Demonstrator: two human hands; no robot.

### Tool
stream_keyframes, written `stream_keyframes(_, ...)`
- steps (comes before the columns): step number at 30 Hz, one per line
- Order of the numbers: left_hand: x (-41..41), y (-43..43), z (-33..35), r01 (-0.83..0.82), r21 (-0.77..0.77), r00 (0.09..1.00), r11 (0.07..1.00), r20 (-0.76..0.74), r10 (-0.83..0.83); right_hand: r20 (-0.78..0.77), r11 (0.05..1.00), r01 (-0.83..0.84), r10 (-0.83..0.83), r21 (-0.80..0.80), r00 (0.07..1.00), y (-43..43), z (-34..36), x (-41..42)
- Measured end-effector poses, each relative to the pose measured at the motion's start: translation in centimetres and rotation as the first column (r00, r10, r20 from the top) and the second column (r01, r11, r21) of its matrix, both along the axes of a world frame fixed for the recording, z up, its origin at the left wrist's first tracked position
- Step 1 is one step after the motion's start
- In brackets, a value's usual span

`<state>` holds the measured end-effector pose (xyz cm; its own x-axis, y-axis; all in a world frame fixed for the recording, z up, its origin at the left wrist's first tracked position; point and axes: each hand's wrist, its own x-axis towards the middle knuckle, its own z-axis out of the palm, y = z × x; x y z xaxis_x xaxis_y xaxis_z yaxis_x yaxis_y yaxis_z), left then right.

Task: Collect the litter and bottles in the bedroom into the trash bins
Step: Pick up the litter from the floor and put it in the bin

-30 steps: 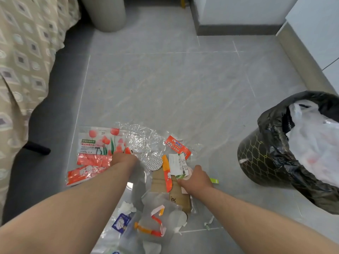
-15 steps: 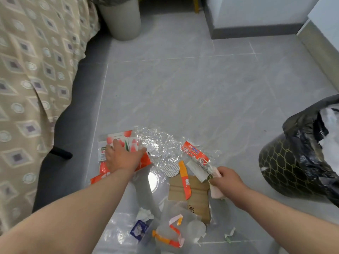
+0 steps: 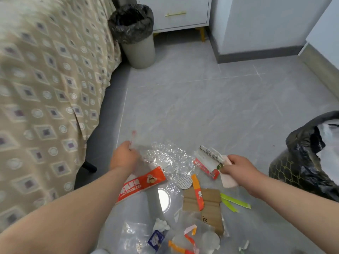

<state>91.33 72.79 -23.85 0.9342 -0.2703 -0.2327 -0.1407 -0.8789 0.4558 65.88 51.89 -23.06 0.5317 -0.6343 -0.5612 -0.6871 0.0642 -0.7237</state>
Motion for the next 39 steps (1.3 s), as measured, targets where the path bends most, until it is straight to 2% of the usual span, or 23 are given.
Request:
stream_keyframes(6, -0.7, -0.9, 10.8, 0.079, -0.249, 0.992, 0.965, 0.118, -0.051, 0.107, 0.994, -0.092, 0.098, -0.058, 0.989, -1.1, 10.2, 0.2)
stream_keyframes(8, -2.4, -2.2, 14.3, 0.172, -0.314, 0.981, 0.934, 0.147, -0.131, 0.167, 0.995, -0.061, 0.073, -0.073, 0.983, -1.8, 13.5, -1.0)
stream_keyframes(11, -6.6, -5.1, 19.3, 0.215, -0.461, 0.975, 0.861, 0.147, -0.165, 0.281, 0.996, 0.037, -0.014, -0.077, 0.959, -3.6, 18.2, -3.9)
stream_keyframes(13, -9.5, -7.3, 21.8, 0.203, -0.580, 0.979, 0.789, 0.101, -0.178, 0.367, 0.991, 0.116, -0.083, -0.070, 0.926, -5.6, 20.8, -6.7)
stream_keyframes(17, -17.0, -12.7, 25.4, 0.024, -0.822, 0.979, 0.569, -0.096, -0.179, 0.476, 0.951, 0.308, -0.273, 0.005, 0.836, -11.4, 23.6, -13.4)
stream_keyframes(21, -23.2, -18.4, 26.1, -0.118, -0.891, 0.908, 0.438, -0.275, -0.316, 0.583, 0.891, 0.445, -0.407, 0.085, 0.703, -15.7, 24.6, -19.4)
stream_keyframes(24, -27.0, -21.7, 24.1, -0.272, -0.840, 0.788, 0.469, -0.474, -0.392, 0.629, 0.852, 0.509, -0.463, 0.122, 0.624, -18.1, 24.9, -23.1)
stream_keyframes(28, -31.5, -24.6, 20.2, -0.281, -0.741, 0.649, 0.609, -0.615, -0.448, 0.637, 0.780, 0.601, -0.556, 0.176, 0.534, -20.3, 24.1, -26.0)
stream_keyframes(32, -35.1, -27.0, 17.0, -0.231, -0.663, 0.590, 0.712, -0.678, -0.440, 0.588, 0.779, 0.592, -0.583, 0.207, 0.561, -20.8, 22.2, -27.6)
stream_keyframes(34, -36.0, -27.4, 15.2, -0.024, -0.664, 0.633, 0.748, -0.589, -0.503, 0.550, 0.776, 0.591, -0.599, 0.219, 0.583, -20.7, 21.0, -28.0)
stream_keyframes(36, -36.2, -27.3, 14.0, 0.357, -0.593, 0.731, 0.722, -0.304, -0.611, 0.524, 0.768, 0.602, -0.614, 0.221, 0.590, -20.8, 19.9, -28.2)
stream_keyframes(37, -36.2, -27.1, 13.8, 0.496, -0.532, 0.749, 0.686, -0.136, -0.648, 0.513, 0.768, 0.602, -0.616, 0.220, 0.598, -20.9, 19.5, -28.3)
stream_keyframes(39, -35.6, -26.3, 13.0, 0.671, -0.437, 0.707, 0.599, 0.135, -0.694, 0.486, 0.779, 0.595, -0.605, 0.198, 0.631, -21.0, 18.6, -28.3)
